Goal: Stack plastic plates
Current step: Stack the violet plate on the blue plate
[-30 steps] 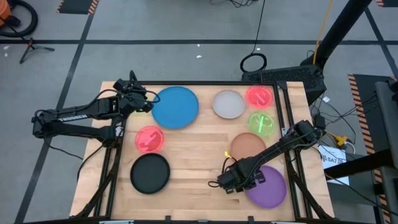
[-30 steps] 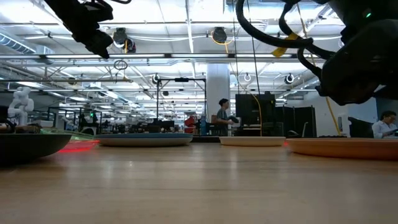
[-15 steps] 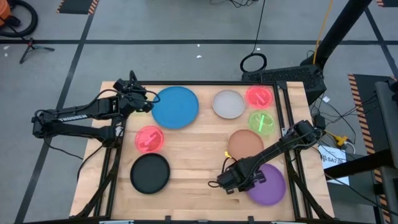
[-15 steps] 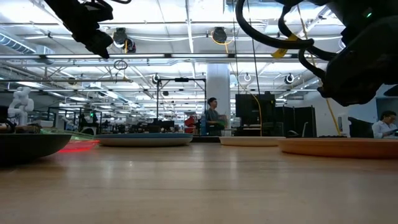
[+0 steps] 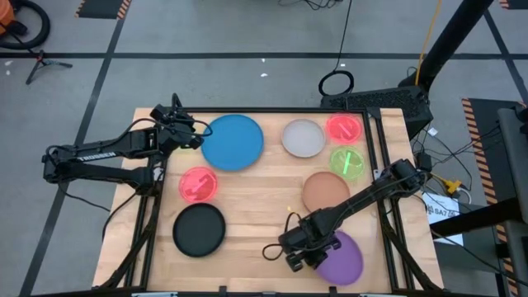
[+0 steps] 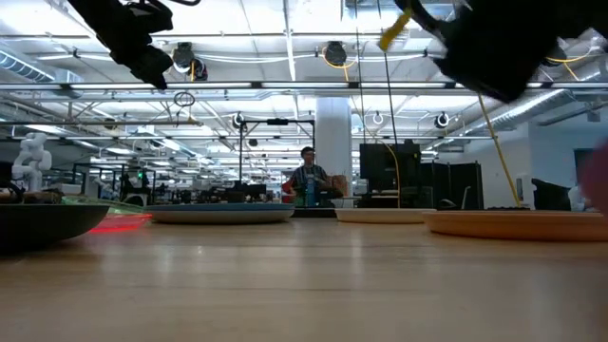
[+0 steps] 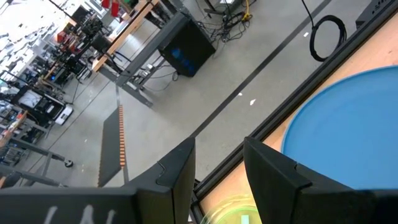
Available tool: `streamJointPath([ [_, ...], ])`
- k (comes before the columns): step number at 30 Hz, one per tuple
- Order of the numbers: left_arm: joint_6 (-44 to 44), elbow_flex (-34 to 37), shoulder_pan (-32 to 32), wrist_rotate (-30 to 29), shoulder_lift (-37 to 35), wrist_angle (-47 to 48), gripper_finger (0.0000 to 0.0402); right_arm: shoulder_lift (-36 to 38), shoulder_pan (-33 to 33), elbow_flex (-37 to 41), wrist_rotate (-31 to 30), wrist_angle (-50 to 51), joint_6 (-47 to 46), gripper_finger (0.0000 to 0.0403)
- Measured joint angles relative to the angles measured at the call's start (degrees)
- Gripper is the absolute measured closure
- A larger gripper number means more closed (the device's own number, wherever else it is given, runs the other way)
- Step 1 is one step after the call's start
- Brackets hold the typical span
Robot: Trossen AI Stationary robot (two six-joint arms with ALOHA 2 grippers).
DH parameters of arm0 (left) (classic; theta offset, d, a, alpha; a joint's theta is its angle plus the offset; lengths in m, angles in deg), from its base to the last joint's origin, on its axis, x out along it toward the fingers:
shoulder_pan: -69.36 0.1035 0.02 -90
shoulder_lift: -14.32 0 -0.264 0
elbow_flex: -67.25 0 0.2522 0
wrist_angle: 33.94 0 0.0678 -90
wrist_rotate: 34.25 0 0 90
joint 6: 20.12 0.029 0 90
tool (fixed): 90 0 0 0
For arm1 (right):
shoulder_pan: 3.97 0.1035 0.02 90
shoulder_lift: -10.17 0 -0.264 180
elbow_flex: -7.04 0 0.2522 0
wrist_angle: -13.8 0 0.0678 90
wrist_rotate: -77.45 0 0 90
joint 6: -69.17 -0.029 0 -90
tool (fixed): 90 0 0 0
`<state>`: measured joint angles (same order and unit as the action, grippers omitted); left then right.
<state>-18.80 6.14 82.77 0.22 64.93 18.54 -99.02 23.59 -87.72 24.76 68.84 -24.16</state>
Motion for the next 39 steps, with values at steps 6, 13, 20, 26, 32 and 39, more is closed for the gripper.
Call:
streamJointPath([
  [6,-0.1,0.0,0.0,0.0,0.0,0.0,0.0259,0.0,-1.5,-5.4,-3.0,1.6,5.4,0.04],
  [13,-0.1,0.0,0.0,0.0,0.0,0.0,0.0259,0.0,-2.1,-9.7,-2.8,8.4,14.2,0.04],
  [20,-0.4,0.0,0.0,0.0,0.0,0.0,0.0259,0.0,-2.1,-17.4,-2.8,8.2,26.7,0.0401],
  [26,-0.9,0.0,0.0,0.0,0.0,0.0,0.0259,0.0,-2.3,-25.4,-14.8,9.3,43.8,0.0401],
  [32,-1.0,0.0,0.0,0.0,0.0,0.0,0.0259,0.0,-3.1,-30.0,-39.0,15.0,73.8,0.0401],
  [39,0.7,0.0,0.0,0.0,0.0,-2.4,0.0259,0.0,-7.6,-31.1,-60.7,25.3,101.7,0.04],
])
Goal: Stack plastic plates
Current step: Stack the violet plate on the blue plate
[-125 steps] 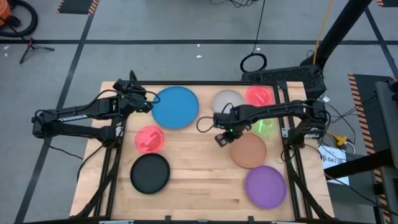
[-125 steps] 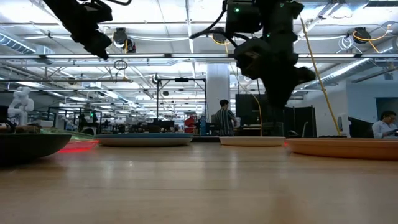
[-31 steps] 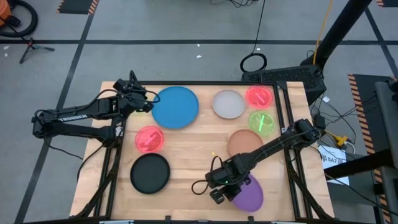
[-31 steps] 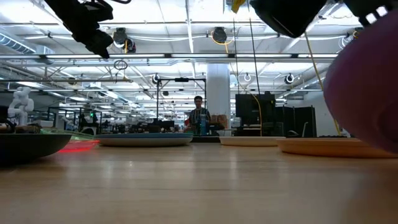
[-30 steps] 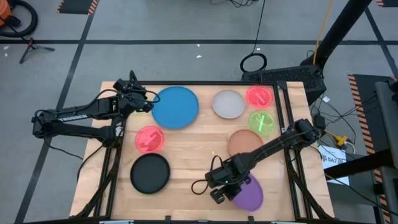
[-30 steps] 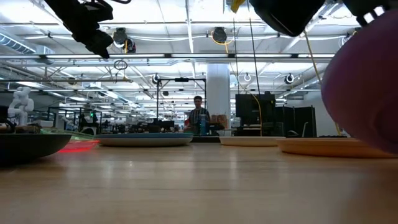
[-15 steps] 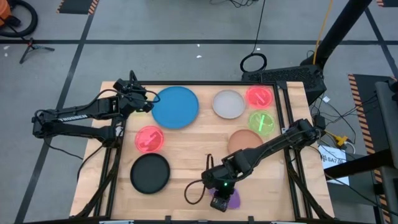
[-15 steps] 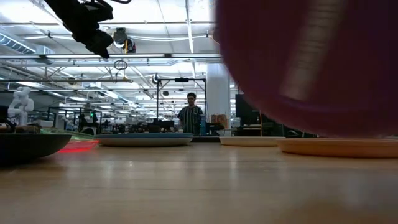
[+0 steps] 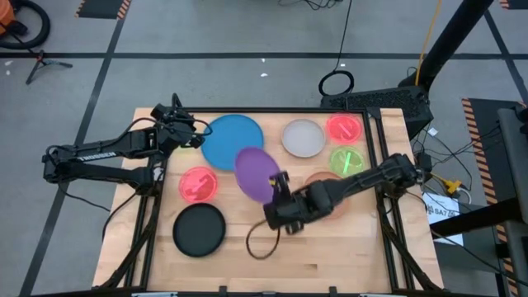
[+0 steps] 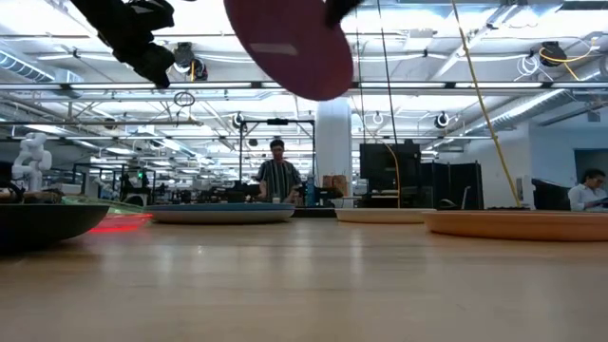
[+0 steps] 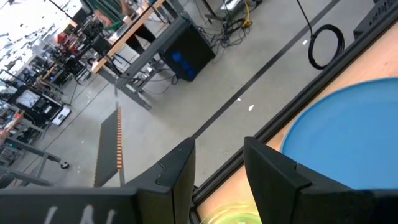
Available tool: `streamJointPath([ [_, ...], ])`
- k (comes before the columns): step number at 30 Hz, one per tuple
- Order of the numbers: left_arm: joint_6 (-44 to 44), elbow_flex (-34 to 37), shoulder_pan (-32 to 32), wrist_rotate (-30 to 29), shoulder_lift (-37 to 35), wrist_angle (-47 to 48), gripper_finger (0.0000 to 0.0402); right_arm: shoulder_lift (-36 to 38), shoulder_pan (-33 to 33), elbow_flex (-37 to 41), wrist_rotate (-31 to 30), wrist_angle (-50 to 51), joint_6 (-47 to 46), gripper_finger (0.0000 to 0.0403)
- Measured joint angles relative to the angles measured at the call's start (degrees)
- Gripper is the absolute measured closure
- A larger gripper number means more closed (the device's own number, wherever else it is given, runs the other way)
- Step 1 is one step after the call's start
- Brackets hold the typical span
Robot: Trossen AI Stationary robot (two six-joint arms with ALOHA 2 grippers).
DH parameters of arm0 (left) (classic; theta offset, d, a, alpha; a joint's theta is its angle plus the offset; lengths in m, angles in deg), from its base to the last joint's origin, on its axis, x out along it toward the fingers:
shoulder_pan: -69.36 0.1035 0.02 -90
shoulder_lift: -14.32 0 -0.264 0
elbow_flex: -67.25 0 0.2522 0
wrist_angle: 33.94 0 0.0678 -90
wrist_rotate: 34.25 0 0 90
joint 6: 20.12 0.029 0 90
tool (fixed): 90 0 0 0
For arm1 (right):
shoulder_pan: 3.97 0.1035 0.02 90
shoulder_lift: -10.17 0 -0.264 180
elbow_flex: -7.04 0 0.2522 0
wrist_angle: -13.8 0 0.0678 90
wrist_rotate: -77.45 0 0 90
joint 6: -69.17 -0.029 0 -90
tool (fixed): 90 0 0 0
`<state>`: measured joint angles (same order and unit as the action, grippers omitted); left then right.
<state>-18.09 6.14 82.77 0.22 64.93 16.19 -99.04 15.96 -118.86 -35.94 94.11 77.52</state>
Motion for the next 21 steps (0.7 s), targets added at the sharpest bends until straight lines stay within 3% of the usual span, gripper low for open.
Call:
streamJointPath([
  [7,0.7,0.0,0.0,0.0,0.0,-0.1,0.0259,-0.1,-10.0,0.0,-5.1,0.4,22.3,0.0401],
  [14,1.1,0.0,0.0,0.0,0.0,0.0,0.0259,-4.7,-20.8,0.0,-5.2,-2.8,35.8,0.0401],
  [21,1.0,0.0,0.0,0.0,0.0,0.0,0.0259,-12.1,-27.1,0.0,-4.9,-11.2,49.9,0.0402],
])
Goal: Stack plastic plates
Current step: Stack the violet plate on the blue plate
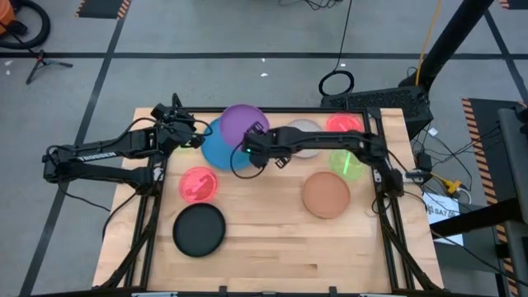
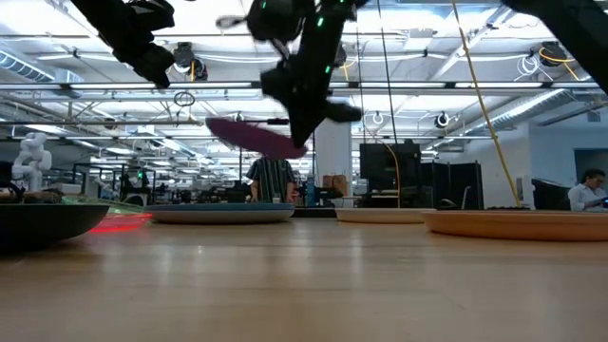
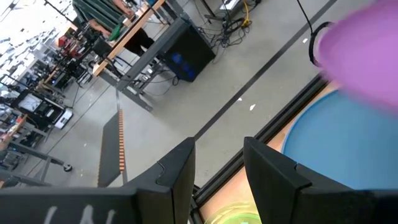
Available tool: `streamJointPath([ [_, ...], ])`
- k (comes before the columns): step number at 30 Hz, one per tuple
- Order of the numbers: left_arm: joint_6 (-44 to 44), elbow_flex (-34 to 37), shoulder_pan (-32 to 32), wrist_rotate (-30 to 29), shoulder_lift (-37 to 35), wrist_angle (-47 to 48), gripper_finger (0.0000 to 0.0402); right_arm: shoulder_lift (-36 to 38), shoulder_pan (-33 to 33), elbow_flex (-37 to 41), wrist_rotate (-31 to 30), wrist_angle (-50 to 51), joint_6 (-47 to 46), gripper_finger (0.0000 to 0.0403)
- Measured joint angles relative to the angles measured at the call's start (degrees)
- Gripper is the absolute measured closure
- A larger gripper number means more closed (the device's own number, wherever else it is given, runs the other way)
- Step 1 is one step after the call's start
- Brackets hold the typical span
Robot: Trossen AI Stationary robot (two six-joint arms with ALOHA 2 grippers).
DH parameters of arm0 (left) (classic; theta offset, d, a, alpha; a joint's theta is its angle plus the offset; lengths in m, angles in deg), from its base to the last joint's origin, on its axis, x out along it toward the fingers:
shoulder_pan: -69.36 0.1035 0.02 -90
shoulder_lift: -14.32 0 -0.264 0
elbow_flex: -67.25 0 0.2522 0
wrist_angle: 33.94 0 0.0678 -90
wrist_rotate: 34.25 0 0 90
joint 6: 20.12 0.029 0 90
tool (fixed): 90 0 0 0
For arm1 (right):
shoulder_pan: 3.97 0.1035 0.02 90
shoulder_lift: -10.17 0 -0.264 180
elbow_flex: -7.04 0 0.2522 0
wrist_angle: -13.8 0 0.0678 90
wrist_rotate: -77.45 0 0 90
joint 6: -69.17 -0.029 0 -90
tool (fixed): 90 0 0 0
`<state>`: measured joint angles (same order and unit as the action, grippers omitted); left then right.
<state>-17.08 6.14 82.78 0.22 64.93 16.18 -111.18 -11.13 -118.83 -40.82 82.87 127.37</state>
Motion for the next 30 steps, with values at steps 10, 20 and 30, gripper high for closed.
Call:
streamJointPath([
  [10,-0.7,0.0,0.0,0.0,0.0,0.0,0.0259,-9.2,-3.2,0.0,-0.1,-8.7,13.1,0.0401],
  [20,-0.7,0.0,0.0,0.0,0.0,-0.7,0.0259,-11.9,-3.3,0.0,1.8,-8.9,12.5,0.0393],
  [30,-1.7,0.0,0.1,0.0,0.0,-0.7,0.0259,-11.4,-2.9,0.0,-2.1,-10.5,-0.1,0.0314],
])
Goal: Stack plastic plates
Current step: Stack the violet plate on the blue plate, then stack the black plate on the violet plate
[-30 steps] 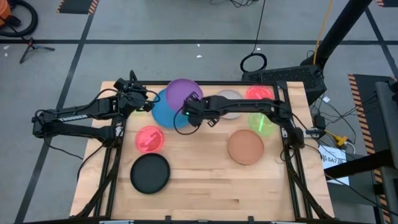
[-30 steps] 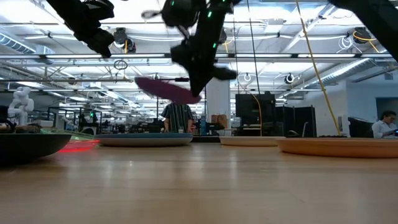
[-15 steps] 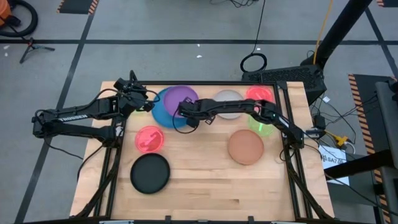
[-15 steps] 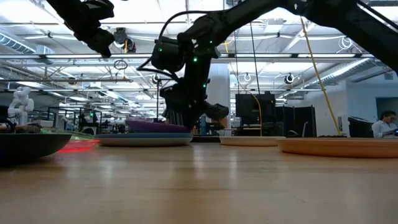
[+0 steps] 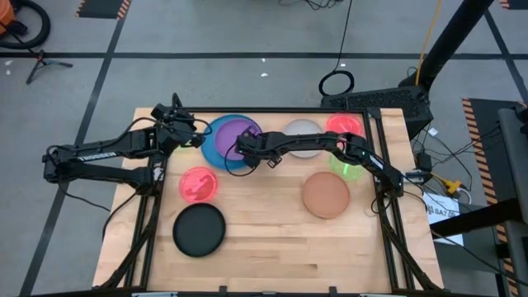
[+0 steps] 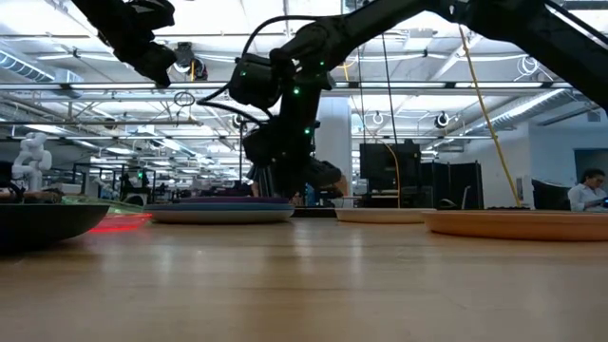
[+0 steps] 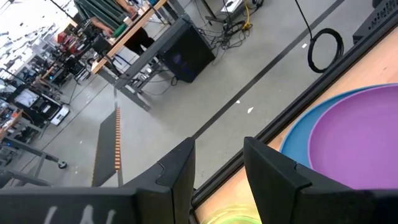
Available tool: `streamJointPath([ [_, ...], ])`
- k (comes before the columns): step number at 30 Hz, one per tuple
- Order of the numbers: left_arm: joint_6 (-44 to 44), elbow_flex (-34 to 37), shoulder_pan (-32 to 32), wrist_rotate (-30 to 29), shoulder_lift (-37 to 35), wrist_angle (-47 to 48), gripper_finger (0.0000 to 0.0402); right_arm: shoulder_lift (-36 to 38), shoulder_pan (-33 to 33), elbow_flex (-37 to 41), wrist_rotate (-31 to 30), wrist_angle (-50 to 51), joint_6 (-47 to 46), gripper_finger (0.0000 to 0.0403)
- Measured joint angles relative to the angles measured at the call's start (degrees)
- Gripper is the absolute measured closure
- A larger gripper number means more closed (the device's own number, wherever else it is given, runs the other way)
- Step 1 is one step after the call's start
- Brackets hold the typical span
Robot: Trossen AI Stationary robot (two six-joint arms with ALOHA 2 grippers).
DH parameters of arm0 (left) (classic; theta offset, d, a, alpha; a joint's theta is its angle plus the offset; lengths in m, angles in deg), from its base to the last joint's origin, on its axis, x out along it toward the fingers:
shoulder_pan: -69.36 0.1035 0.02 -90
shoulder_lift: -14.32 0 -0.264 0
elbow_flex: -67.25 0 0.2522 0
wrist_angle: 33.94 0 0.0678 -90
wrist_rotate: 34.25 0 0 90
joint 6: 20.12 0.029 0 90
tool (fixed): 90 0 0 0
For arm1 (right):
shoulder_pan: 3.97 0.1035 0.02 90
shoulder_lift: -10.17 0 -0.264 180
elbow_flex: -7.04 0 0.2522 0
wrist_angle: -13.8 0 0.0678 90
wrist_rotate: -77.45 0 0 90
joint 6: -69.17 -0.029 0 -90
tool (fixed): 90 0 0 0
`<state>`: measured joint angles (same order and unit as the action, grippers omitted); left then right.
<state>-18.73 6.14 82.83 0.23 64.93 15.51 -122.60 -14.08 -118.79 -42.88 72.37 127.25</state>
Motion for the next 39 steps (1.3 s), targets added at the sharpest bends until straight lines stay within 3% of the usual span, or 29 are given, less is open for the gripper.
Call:
streamJointPath([
  [4,-1.1,0.0,0.0,0.5,0.0,0.1,0.0259,0.9,0.8,0.0,-14.2,2.4,-14.9,0.0303],
  [6,-2.0,0.0,0.0,1.8,0.0,0.1,0.0259,1.8,1.0,0.0,-17.4,7.3,-22.4,0.0303],
  [12,-5.8,0.0,-0.1,8.1,0.0,0.7,0.0259,7.4,1.0,0.0,-10.9,23.1,-44.4,0.0322],
  [17,-10.4,0.0,-0.1,14.3,0.0,3.3,0.0259,14.4,1.5,4.1,-8.0,23.7,-50.3,0.0346],
  [20,-14.0,0.0,-0.9,16.2,0.0,5.9,0.0259,20.1,2.6,11.6,-4.7,15.7,-49.1,0.0359],
  [26,-19.2,0.0,-4.8,16.5,0.0,7.9,0.0259,31.6,3.7,31.1,6.3,-9.8,-42.9,0.0378],
  [34,-23.6,0.0,-11.6,16.7,1.9,7.7,0.0259,44.9,4.2,53.9,8.4,-36.2,-42.0,0.0401],
  [39,-23.1,0.0,-15.2,19.1,6.3,7.6,0.0259,53.4,4.8,62.5,10.4,-47.2,-36.7,0.04],
])
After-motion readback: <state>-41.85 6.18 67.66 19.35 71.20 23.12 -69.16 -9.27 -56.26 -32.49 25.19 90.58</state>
